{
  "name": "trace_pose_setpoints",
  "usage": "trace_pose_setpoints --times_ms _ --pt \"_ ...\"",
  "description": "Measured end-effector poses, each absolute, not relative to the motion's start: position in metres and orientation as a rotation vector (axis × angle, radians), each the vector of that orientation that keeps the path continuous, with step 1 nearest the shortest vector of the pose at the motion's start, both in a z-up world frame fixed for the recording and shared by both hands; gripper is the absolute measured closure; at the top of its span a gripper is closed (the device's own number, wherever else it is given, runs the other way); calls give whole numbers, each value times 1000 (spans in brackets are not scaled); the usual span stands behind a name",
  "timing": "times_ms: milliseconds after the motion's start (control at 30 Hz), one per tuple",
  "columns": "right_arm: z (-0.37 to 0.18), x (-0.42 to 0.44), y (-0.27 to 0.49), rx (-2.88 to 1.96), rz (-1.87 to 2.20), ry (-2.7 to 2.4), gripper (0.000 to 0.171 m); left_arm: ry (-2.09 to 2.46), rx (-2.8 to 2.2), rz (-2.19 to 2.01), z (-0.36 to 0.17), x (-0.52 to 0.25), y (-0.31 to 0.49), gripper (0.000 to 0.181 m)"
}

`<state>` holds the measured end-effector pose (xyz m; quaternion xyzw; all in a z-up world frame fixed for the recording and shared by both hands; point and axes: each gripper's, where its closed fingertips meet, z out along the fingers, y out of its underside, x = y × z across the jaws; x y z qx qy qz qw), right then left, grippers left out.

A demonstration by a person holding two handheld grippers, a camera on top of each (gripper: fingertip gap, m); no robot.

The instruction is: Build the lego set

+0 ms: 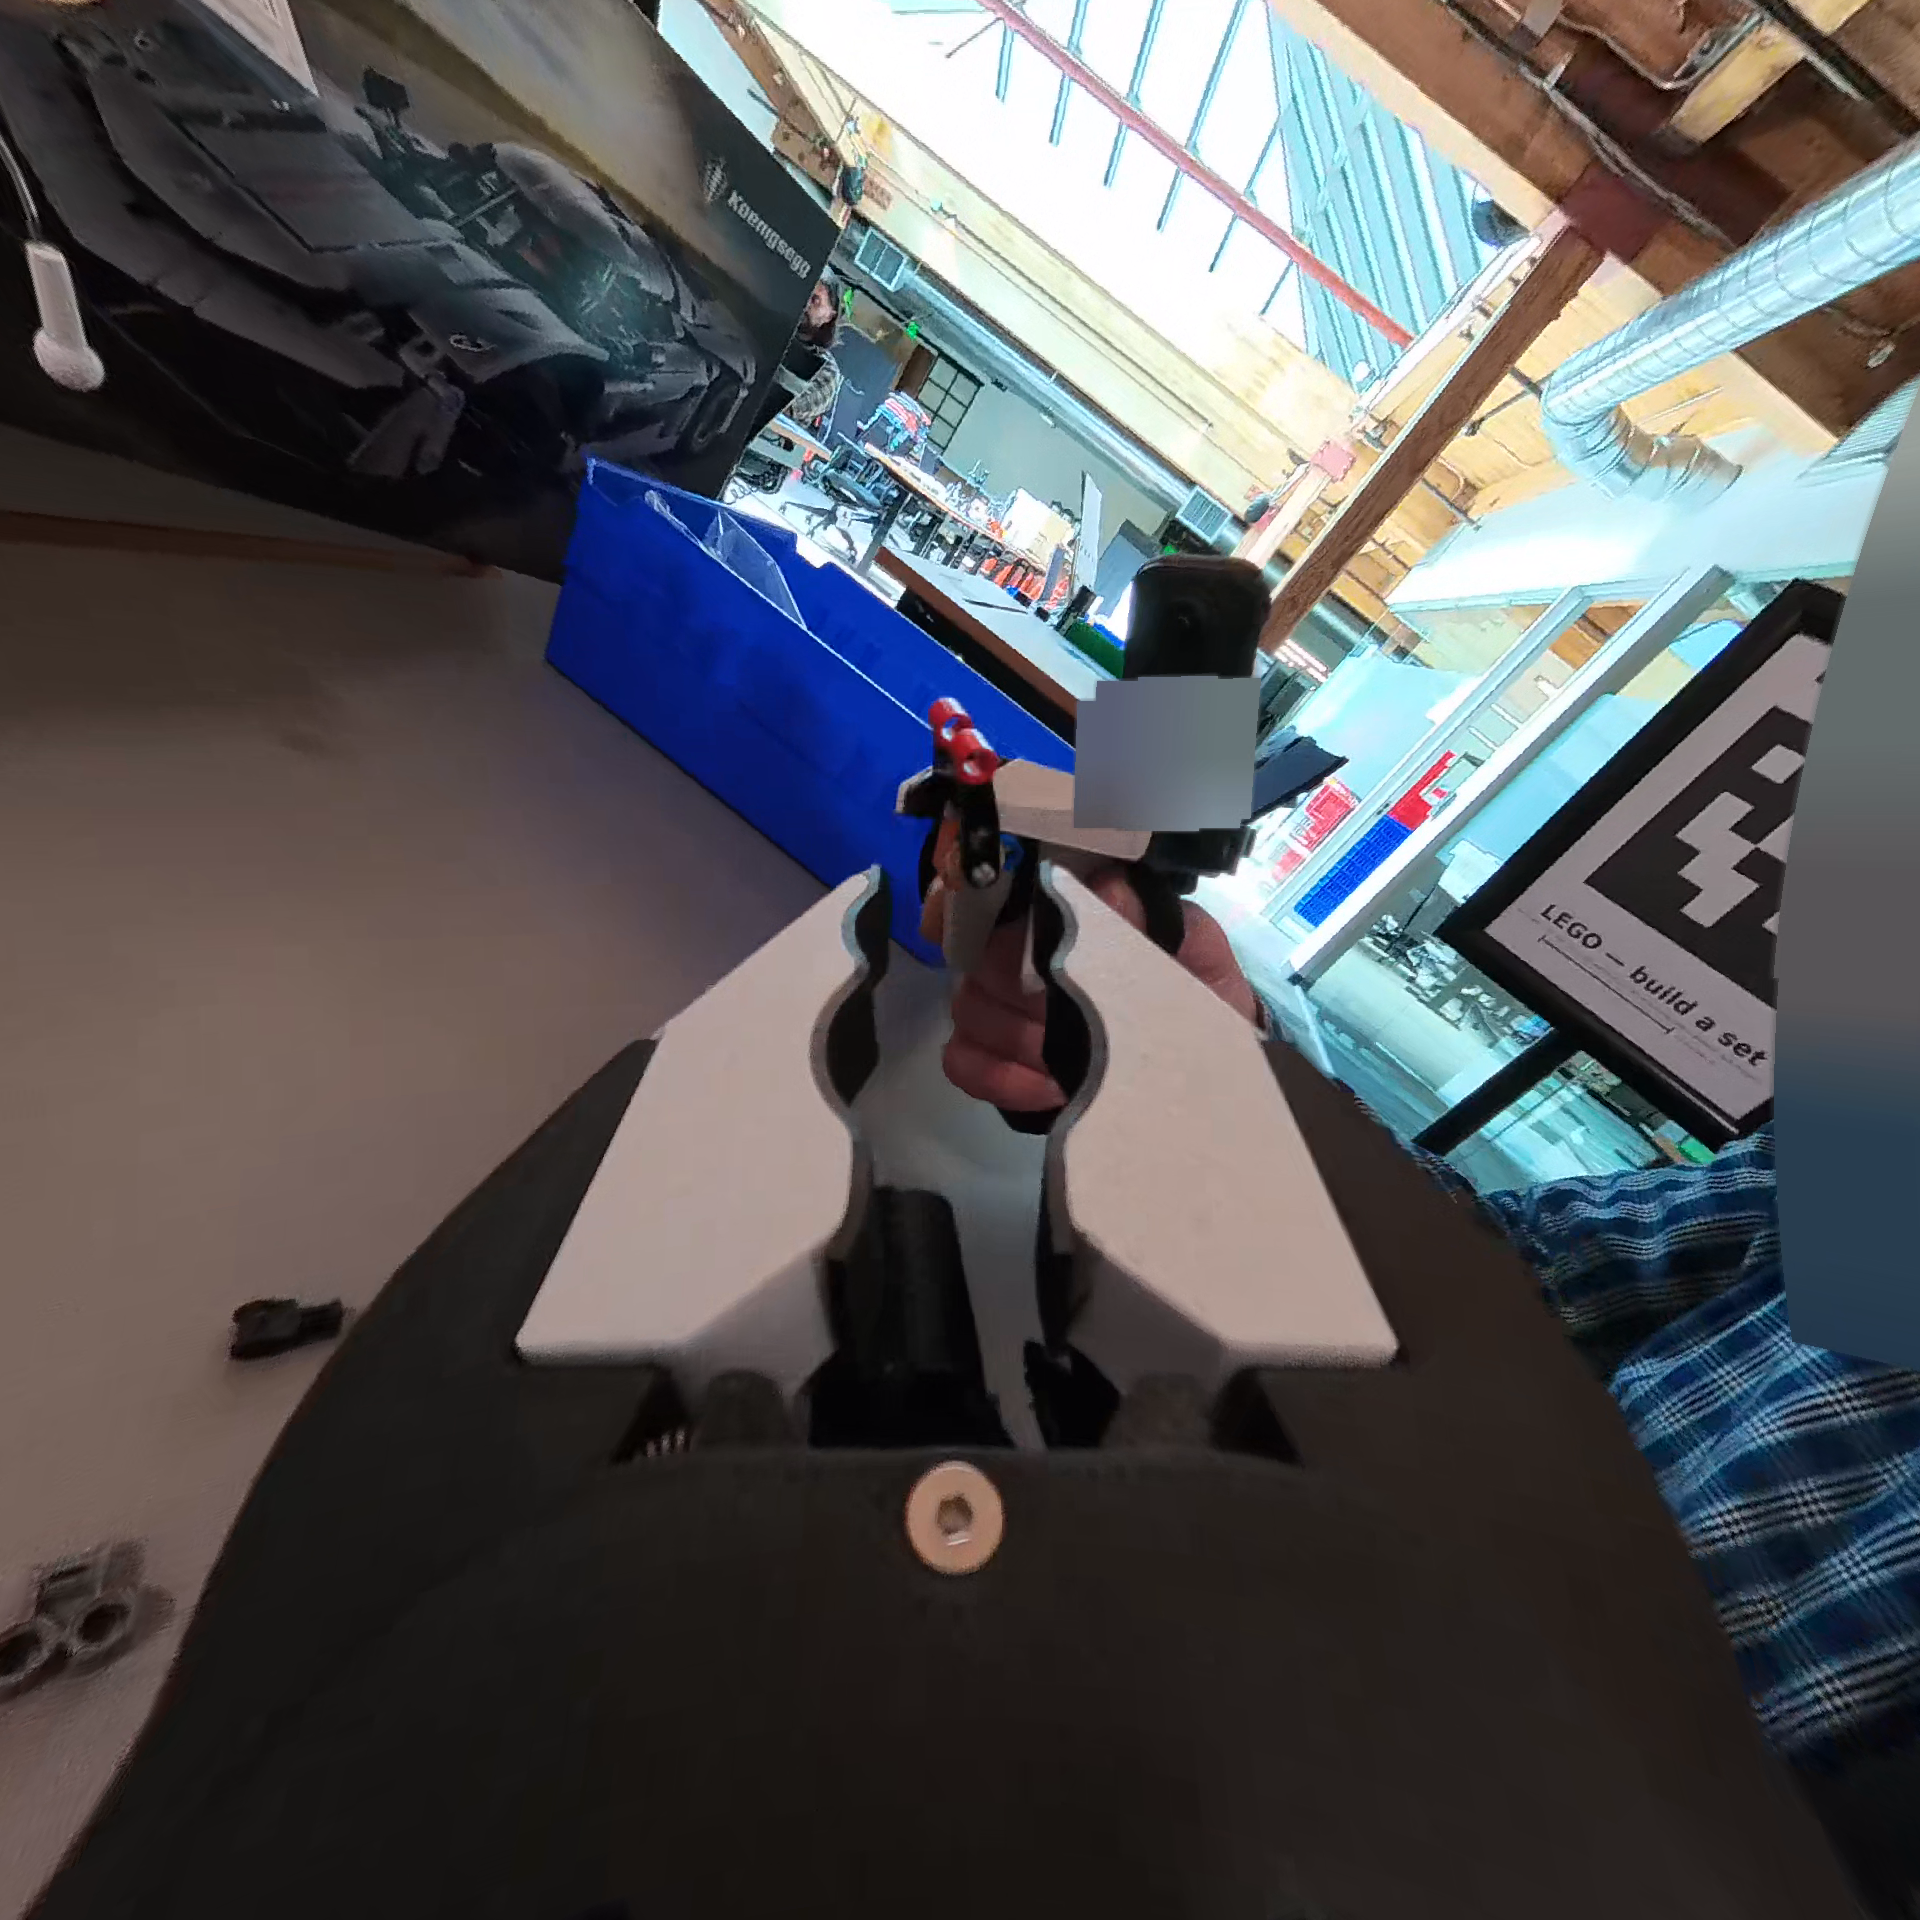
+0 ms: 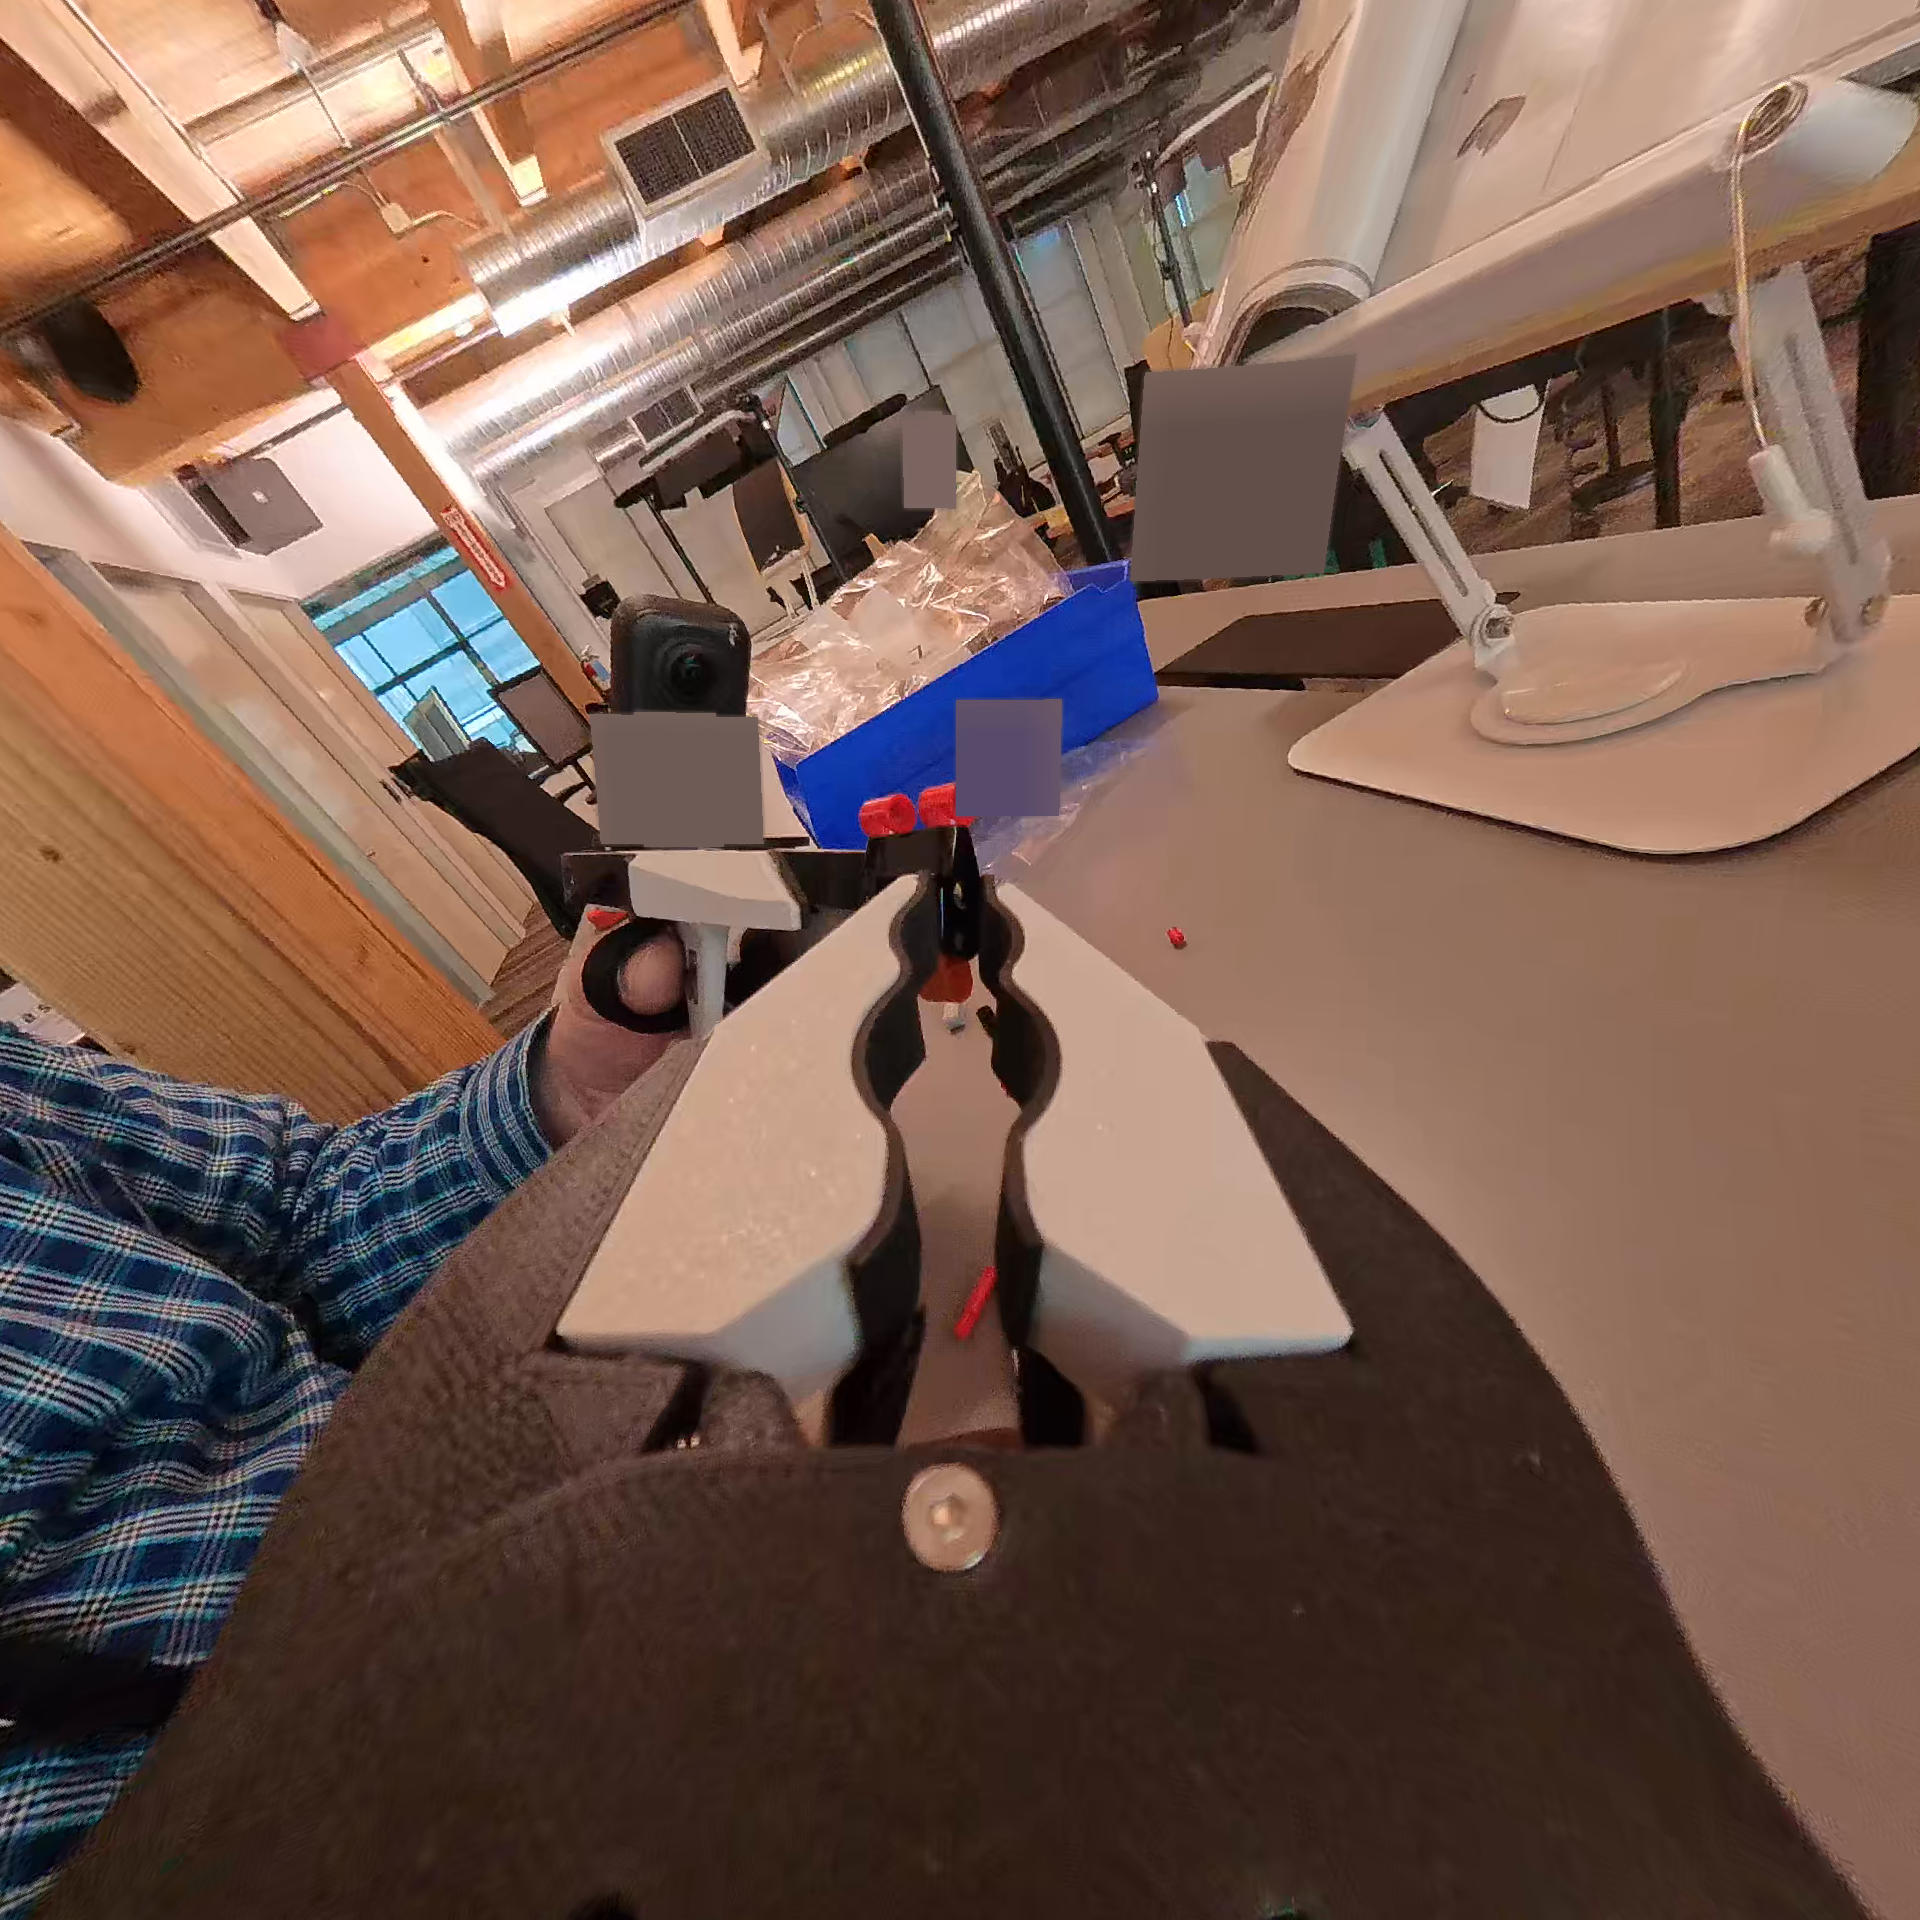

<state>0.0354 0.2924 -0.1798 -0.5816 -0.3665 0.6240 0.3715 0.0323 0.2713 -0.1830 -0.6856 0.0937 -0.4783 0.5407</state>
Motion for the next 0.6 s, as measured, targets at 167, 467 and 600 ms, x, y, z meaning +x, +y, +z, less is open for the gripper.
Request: trace_pose_setpoints --times_ms 167,467,600 --pt "-178 28 282 -1460 1566 -978 167 252 -1654 -1116 -187 47 272 160" --pt "-181 27 278 -1432 1482 -1054 168 299 -1659 -1105 -186 48 267 166" --pt "-184 30 273 -1417 1433 -1141 168 385 -1695 -1064 -189 50 262 166"
